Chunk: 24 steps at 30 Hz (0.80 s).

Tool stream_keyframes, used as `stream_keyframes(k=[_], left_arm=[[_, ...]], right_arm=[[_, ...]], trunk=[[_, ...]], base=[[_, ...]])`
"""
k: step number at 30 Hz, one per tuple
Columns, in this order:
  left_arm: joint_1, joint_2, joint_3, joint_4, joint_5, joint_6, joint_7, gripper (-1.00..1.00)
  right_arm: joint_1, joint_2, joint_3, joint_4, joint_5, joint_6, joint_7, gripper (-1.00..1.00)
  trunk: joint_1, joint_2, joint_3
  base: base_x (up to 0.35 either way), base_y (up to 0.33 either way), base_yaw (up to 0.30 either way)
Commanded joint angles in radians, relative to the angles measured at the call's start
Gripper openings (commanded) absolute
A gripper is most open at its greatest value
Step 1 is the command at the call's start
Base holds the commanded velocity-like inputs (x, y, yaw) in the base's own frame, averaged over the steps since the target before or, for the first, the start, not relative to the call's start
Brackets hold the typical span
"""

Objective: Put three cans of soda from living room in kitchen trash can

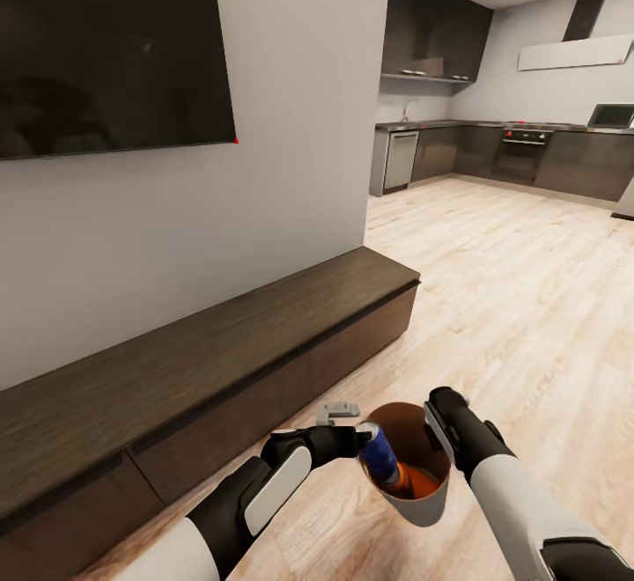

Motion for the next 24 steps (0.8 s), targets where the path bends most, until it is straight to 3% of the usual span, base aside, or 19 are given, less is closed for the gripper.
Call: stream_keyframes(k=[1, 6, 12, 24], left_arm=[[0.0, 0.0, 0.0, 0.001, 0.0, 0.0, 0.0, 1.0], [0.0, 0.0, 0.004, 0.006, 0.0, 0.003, 0.001, 1.0], [0.0, 0.0, 0.007, 0.011, 0.0, 0.005, 0.002, 1.0], [0.0, 0.015, 0.009, 0.009, 0.001, -0.003, 0.001, 1.0]], right_arm=[[-0.001, -0.003, 0.0, 0.0, 0.013, 0.001, 0.008, -1.0], [-0.011, -0.04, 0.0, -0.001, 0.014, 0.003, 0.121, -1.0], [-0.02, -0.081, 0.0, 0.0, 0.013, 0.003, 0.181, -1.0], [-0.032, -0.105, -0.003, 0.0, 0.011, 0.002, 0.287, -1.0]], trunk=[[0.0, 0.0, 0.0], [0.0, 0.0, 0.0], [0.0, 0.0, 0.0], [0.0, 0.0, 0.0]], base=[[0.0, 0.0, 0.0], [0.0, 0.0, 0.0], [0.0, 0.0, 0.0], [0.0, 0.0, 0.0]])
